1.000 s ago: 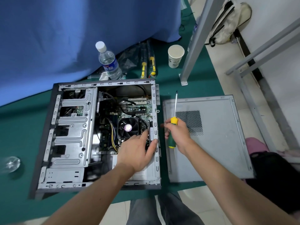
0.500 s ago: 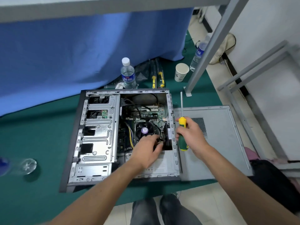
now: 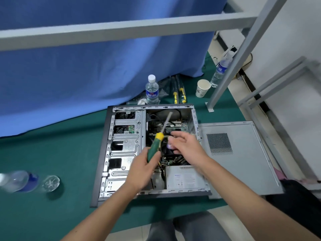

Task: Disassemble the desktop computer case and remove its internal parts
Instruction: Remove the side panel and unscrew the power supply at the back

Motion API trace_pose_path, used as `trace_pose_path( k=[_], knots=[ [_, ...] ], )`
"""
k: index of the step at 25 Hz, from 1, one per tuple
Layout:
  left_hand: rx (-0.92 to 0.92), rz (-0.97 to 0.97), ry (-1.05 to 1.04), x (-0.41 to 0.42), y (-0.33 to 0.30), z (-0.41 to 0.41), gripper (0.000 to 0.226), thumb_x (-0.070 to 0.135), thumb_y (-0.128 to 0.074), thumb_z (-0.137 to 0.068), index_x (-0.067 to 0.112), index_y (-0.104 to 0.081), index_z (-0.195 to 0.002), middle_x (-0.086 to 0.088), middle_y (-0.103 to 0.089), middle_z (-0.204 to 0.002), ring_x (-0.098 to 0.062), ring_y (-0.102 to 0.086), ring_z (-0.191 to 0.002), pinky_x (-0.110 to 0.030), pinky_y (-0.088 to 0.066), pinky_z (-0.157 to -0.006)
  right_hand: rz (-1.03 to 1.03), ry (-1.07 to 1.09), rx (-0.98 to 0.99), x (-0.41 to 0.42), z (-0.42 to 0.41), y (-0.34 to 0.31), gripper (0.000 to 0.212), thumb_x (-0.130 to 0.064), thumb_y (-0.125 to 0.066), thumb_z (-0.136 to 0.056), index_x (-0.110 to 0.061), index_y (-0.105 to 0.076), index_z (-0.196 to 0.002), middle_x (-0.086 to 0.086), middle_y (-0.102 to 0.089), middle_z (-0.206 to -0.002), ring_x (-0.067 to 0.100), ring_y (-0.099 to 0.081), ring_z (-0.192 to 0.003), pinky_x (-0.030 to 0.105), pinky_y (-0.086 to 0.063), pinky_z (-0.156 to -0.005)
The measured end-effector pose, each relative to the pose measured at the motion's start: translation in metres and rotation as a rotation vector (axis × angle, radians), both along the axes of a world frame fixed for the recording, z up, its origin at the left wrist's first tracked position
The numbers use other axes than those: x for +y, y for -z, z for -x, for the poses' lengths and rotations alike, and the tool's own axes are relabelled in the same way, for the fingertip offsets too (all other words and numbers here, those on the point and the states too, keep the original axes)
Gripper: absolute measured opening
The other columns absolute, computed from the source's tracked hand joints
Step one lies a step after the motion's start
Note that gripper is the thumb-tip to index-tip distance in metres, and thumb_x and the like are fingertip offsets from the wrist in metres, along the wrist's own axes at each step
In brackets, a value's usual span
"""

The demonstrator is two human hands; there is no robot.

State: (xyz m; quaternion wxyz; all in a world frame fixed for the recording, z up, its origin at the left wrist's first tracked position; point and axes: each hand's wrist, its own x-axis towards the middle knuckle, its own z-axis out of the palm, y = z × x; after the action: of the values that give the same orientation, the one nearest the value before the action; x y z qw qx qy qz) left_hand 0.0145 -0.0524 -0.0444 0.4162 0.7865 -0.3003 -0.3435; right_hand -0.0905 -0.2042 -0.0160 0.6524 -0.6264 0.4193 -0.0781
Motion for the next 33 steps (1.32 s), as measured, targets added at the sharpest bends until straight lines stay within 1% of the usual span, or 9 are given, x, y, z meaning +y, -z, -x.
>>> trace_pose_path(
  k=[4, 8, 11, 17, 19, 22, 27, 30, 33],
  knots=[
    [-0.369, -0.292, -0.212, 0.026, 0.019, -0.041, 0.034, 0.050, -0.041, -0.099, 0.021, -0.044, -0.082, 0.000, -0.058, -0.069, -0.015, -0.056, -0.055, -0.029, -0.042, -0.048, 0.614, -0.031, 0.410, -0.028, 0.006, 0.024, 0.048, -0.031, -0.056, -0.096, -0.021, -0.043, -0.142, 0.000, -0.048, -0.135, 0.016, -0.042, -0.127, 0.039, -0.035, -0.112],
    [-0.569, -0.401, -0.256, 0.023, 0.035, -0.058, 0.032, 0.043, -0.041, -0.099, 0.013, -0.040, -0.086, -0.006, -0.054, -0.081, -0.026, -0.050, -0.070, -0.036, -0.038, -0.059, 0.715, -0.132, 0.631, -0.045, 0.008, 0.057, 0.069, -0.032, -0.054, -0.097, -0.019, -0.017, -0.154, 0.009, -0.017, -0.158, 0.028, -0.018, -0.144, 0.044, -0.024, -0.116],
    [-0.697, -0.428, -0.222, 0.013, 0.041, -0.060, 0.027, 0.038, -0.043, -0.099, 0.013, -0.040, -0.089, -0.009, -0.051, -0.082, -0.027, -0.046, -0.071, -0.035, -0.036, -0.058, 0.812, -0.128, 0.702, -0.042, 0.009, 0.080, 0.074, -0.023, -0.049, -0.100, -0.019, -0.002, -0.157, 0.008, -0.004, -0.163, 0.029, -0.021, -0.145, 0.040, -0.038, -0.109],
    [-0.874, -0.415, -0.264, 0.010, 0.048, -0.063, 0.033, 0.029, -0.054, -0.096, -0.003, -0.051, -0.103, -0.024, -0.052, -0.101, -0.039, -0.051, -0.085, -0.039, -0.034, -0.062, 0.873, -0.063, 0.664, -0.044, 0.011, 0.090, 0.069, -0.017, -0.046, -0.098, -0.020, -0.009, -0.156, 0.008, -0.015, -0.159, 0.027, -0.036, -0.135, 0.041, -0.051, -0.094],
    [-0.948, -0.419, -0.189, 0.003, 0.047, -0.055, 0.052, 0.037, -0.047, -0.096, -0.003, -0.045, -0.129, -0.026, -0.048, -0.128, -0.040, -0.048, -0.111, -0.045, -0.041, -0.082, 0.857, -0.042, 0.636, -0.045, 0.012, 0.090, 0.070, -0.013, -0.048, -0.096, -0.021, -0.012, -0.156, 0.007, -0.018, -0.159, 0.026, -0.037, -0.135, 0.041, -0.049, -0.095],
    [-0.956, -0.219, 0.192, -0.018, 0.050, -0.037, 0.053, 0.031, -0.046, -0.099, 0.010, -0.037, -0.147, -0.018, -0.037, -0.149, -0.034, -0.033, -0.139, -0.047, -0.035, -0.107, 0.822, -0.010, 0.569, -0.044, 0.013, 0.091, 0.064, -0.015, -0.046, -0.098, -0.023, -0.017, -0.155, 0.005, -0.020, -0.159, 0.024, -0.036, -0.136, 0.042, -0.045, -0.099],
    [-0.749, -0.174, 0.303, -0.029, 0.066, -0.037, 0.051, 0.006, -0.056, -0.087, 0.005, -0.052, -0.137, -0.017, -0.044, -0.146, -0.033, -0.029, -0.143, -0.047, -0.030, -0.114, 0.779, 0.047, 0.447, -0.048, 0.016, 0.090, 0.054, -0.020, -0.040, -0.102, -0.021, -0.025, -0.154, 0.002, -0.025, -0.158, 0.024, -0.039, -0.134, 0.041, -0.042, -0.102],
    [-0.787, -0.192, 0.305, -0.026, 0.069, -0.037, 0.048, 0.014, -0.047, -0.084, 0.011, -0.056, -0.131, -0.010, -0.046, -0.142, -0.027, -0.025, -0.144, -0.041, -0.029, -0.110, 0.768, 0.061, 0.399, -0.049, 0.018, 0.089, 0.050, -0.022, -0.042, -0.102, -0.019, -0.031, -0.151, 0.001, -0.032, -0.153, 0.022, -0.046, -0.127, 0.039, -0.047, -0.100],
    [-0.812, -0.210, 0.307, -0.030, 0.072, -0.039, 0.044, 0.016, -0.045, -0.086, 0.015, -0.057, -0.128, -0.006, -0.049, -0.138, -0.026, -0.023, -0.145, -0.041, -0.031, -0.104, 0.839, 0.066, 0.427, -0.071, 0.008, 0.088, 0.039, -0.031, -0.043, -0.099, -0.014, -0.045, -0.134, 0.003, -0.047, -0.127, 0.018, -0.053, -0.104, 0.036, -0.050, -0.091]
  ],
)
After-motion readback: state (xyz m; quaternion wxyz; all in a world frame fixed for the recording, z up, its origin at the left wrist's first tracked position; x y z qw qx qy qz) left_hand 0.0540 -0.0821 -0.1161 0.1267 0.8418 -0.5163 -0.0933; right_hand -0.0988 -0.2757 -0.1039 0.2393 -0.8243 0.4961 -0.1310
